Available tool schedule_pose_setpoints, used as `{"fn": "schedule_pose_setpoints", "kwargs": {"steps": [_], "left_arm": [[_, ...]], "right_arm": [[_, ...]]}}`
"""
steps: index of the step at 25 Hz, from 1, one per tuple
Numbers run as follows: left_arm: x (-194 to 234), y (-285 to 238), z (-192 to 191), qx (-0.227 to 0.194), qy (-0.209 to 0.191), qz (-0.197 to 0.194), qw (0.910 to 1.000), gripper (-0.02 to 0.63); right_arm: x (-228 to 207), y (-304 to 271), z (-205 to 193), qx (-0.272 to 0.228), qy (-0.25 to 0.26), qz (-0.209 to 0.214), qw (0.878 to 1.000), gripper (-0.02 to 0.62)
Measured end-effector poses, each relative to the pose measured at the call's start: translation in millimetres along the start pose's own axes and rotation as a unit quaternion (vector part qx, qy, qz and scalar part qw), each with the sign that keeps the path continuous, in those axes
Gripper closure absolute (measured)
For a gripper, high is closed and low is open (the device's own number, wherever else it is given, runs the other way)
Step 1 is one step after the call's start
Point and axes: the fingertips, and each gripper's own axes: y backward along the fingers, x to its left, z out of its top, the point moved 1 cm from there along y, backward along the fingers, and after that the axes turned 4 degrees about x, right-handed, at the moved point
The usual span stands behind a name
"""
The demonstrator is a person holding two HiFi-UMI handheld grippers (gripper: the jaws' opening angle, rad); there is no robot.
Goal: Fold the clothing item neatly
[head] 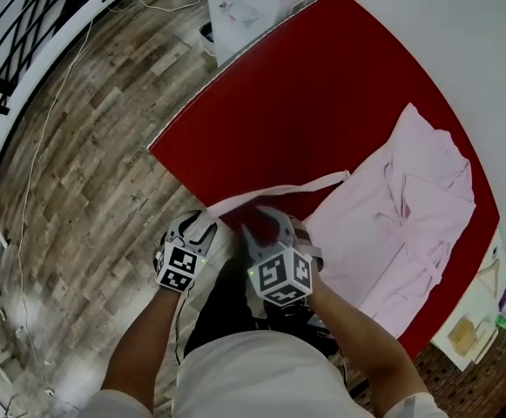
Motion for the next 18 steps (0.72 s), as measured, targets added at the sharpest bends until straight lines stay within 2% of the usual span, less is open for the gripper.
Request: {"fn": "schedule_pose_setpoints", "kwargs": {"steps": [2, 6, 9, 11, 14, 18], "left_arm": [[2, -11, -2, 0.009, -0.015, 0.003, 0.9998, 0.450], [8, -20, 4, -0.004, 0.000, 0.002, 1.0000, 0.453], [4, -16, 10, -0.015, 0.018, -0.024, 0.9994, 0.584], [-5, -9, 14, -0.022, 0.046, -0.069, 0.9963, 0.595], [-24, 11, 22, -0.029, 0.111, -0.157, 0.9809, 0.597], [-46, 44, 46, -0.048, 0.205, -0.265, 0.9410, 0.597]], "right_arm": [[1, 2, -2, 0.005, 0.002, 0.000, 1.000, 0.474], [1, 8, -10, 0.012, -0.004, -0.004, 1.000, 0.474], [-1, 14, -15, 0.013, -0.012, -0.010, 1.000, 0.476], [-2, 17, -16, 0.011, -0.016, -0.014, 1.000, 0.474], [-3, 22, -19, 0.008, -0.022, -0.016, 1.000, 0.474], [3, 28, -19, -0.002, -0.029, -0.009, 1.000, 0.474]]}}
